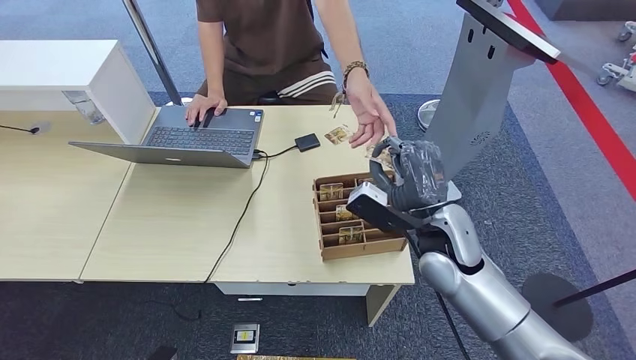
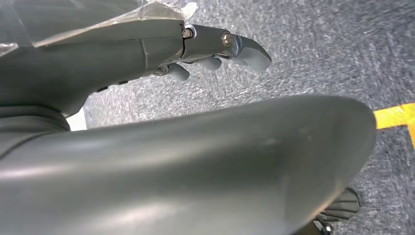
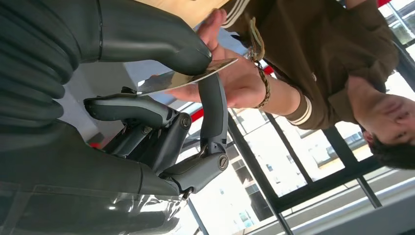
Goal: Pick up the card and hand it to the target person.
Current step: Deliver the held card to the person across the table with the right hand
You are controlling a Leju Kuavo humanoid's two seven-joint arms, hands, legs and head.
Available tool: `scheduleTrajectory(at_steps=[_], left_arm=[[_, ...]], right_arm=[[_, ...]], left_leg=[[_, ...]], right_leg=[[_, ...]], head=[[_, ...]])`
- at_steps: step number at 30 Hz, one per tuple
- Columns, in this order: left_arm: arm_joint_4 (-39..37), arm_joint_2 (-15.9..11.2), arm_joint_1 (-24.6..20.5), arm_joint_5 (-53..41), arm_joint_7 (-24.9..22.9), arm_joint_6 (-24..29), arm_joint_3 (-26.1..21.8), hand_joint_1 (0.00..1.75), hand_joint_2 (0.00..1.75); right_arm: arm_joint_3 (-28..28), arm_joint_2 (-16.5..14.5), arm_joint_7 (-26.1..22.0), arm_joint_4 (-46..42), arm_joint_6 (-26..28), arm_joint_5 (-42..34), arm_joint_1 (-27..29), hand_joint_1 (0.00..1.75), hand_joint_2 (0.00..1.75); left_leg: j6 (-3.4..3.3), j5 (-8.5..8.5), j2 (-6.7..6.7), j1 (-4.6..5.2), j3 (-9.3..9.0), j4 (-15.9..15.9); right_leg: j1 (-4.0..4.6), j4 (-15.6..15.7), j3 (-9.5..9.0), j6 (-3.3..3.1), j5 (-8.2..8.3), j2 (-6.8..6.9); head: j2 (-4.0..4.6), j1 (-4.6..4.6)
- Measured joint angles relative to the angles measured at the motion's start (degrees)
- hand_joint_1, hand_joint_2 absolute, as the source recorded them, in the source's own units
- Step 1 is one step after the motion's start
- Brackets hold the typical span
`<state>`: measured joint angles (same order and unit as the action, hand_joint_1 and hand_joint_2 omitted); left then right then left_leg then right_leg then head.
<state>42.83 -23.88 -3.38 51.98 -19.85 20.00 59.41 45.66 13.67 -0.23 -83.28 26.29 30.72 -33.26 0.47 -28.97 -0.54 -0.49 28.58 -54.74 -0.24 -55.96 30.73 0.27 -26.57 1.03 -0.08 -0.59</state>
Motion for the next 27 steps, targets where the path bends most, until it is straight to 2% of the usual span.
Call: scheduleTrajectory(at_steps=[15, 16, 19, 20, 27], left_arm=[[0.95, -0.49, -1.60, -0.35, 0.00, -1.77, 1.86, 0.00, 0.00], [0.95, -0.49, -1.60, -0.27, 0.04, -1.70, 1.90, 0.00, 0.00], [1.01, -0.49, -1.42, 0.37, 0.19, -0.81, 2.01, 0.00, 0.00], [1.08, -0.49, -1.32, 0.65, 0.26, -0.39, 2.04, 0.00, 0.00], [1.84, -0.58, 0.02, 2.89, 0.87, 2.13, 2.17, 0.00, 0.00]], right_arm=[[-1.03, 0.07, -6.62, 0.64, 0.32, -4.16, 0.52, 1.75, 1.75], [-1.02, 0.01, -6.76, 0.78, 0.31, -4.16, 0.52, 1.37, 1.75], [-0.92, -0.40, -7.12, 1.24, 0.15, -3.61, 0.50, 0.07, 1.75], [-0.85, -0.57, -7.20, 1.42, 0.09, -3.28, 0.49, 0.00, 1.75], [-0.09, -1.95, -4.50, 2.84, -0.10, -0.59, 0.27, 0.00, 1.75]], left_leg=[[0.01, 0.03, 0.00, -0.01, 0.02, 0.00], [0.01, 0.03, 0.00, -0.01, 0.03, 0.00], [0.01, 0.03, -0.01, -0.01, 0.04, 0.00], [0.01, 0.02, -0.01, -0.01, 0.05, 0.01], [-0.01, 0.04, -0.01, -0.01, 0.05, 0.01]], right_leg=[[0.00, 0.00, -0.01, -0.01, 0.02, 0.00], [0.00, 0.00, -0.01, -0.01, 0.02, 0.00], [0.00, 0.00, -0.01, -0.01, 0.02, 0.00], [0.00, 0.00, -0.01, -0.01, 0.02, 0.00], [0.00, 0.00, -0.01, -0.01, 0.02, 0.00]], head=[[-0.01, 0.01], [-0.01, 0.01], [-0.01, 0.01], [-0.01, 0.00], [0.00, 0.01]])
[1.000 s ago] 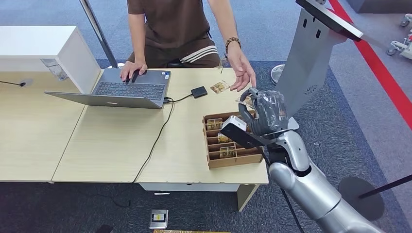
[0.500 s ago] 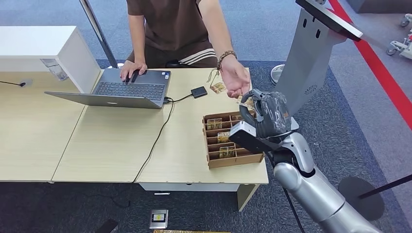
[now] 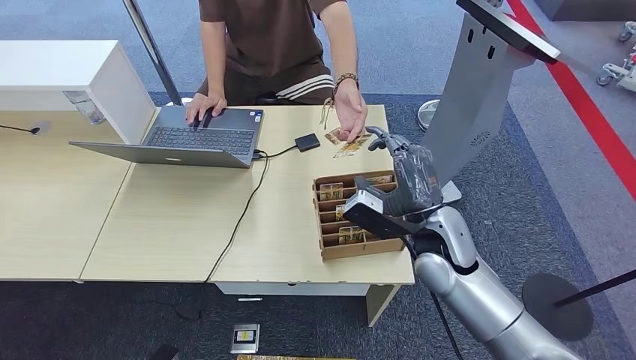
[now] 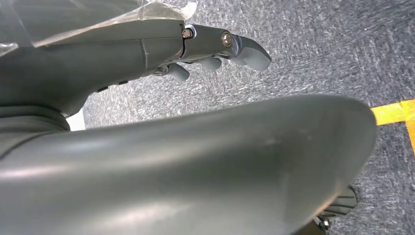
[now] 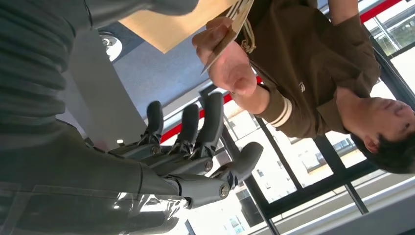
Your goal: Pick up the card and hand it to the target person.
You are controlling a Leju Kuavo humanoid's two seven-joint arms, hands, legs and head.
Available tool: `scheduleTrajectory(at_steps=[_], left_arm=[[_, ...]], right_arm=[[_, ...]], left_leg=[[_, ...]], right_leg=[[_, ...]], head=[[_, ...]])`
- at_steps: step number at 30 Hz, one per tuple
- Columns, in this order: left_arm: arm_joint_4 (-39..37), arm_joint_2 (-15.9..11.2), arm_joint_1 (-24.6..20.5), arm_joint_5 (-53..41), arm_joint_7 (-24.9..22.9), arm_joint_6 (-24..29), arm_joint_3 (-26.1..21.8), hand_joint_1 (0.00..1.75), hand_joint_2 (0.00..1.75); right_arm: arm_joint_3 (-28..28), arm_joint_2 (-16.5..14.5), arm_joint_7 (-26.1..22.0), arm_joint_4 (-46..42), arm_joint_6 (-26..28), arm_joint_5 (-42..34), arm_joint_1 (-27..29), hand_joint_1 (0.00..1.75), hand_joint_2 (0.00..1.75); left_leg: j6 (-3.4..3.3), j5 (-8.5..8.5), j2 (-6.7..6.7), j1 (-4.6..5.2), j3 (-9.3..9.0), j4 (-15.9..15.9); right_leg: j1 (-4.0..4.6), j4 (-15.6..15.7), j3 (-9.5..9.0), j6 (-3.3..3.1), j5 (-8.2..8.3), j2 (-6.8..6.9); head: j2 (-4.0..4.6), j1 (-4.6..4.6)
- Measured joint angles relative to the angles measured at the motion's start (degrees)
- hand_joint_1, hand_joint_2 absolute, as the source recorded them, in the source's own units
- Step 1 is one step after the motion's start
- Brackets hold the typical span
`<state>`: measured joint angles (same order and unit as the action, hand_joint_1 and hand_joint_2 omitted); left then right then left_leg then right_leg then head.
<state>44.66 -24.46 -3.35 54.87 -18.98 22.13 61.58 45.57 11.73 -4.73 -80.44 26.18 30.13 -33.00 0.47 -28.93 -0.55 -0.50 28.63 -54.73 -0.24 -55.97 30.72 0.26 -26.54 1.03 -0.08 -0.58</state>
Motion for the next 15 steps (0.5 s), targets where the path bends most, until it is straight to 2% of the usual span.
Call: scheduleTrajectory(at_steps=[3, 9, 15], left_arm=[[0.34, -0.16, 0.54, 1.22, 0.08, 0.88, 0.04, 0.00, 0.00], [0.45, -0.22, 0.88, 5.05, 0.51, 1.85, 0.04, 0.00, 0.00], [0.45, -0.22, 1.01, 6.40, 1.05, 1.84, 0.04, 0.00, 0.00]], right_arm=[[0.59, -0.51, 1.89, 0.50, -1.16, 0.15, -0.19, 0.00, 1.75], [1.84, -1.02, 9.05, 0.99, -7.32, -2.66, -1.06, 0.00, 1.75], [2.51, -0.57, 12.78, -0.54, -8.90, -2.22, -0.66, 0.00, 1.75]], left_leg=[[-0.02, 0.02, 0.00, 0.00, 0.00, 0.00], [-0.04, 0.04, 0.00, 0.00, -0.01, -0.01], [-0.05, 0.05, 0.00, 0.01, -0.02, -0.01]], right_leg=[[0.00, 0.00, -0.01, 0.01, 0.01, 0.00], [0.00, 0.00, -0.01, 0.02, 0.03, 0.00], [0.00, 0.00, 0.01, 0.02, 0.03, 0.00]], head=[[0.00, 0.00], [-0.01, -0.01], [-0.01, -0.01]])
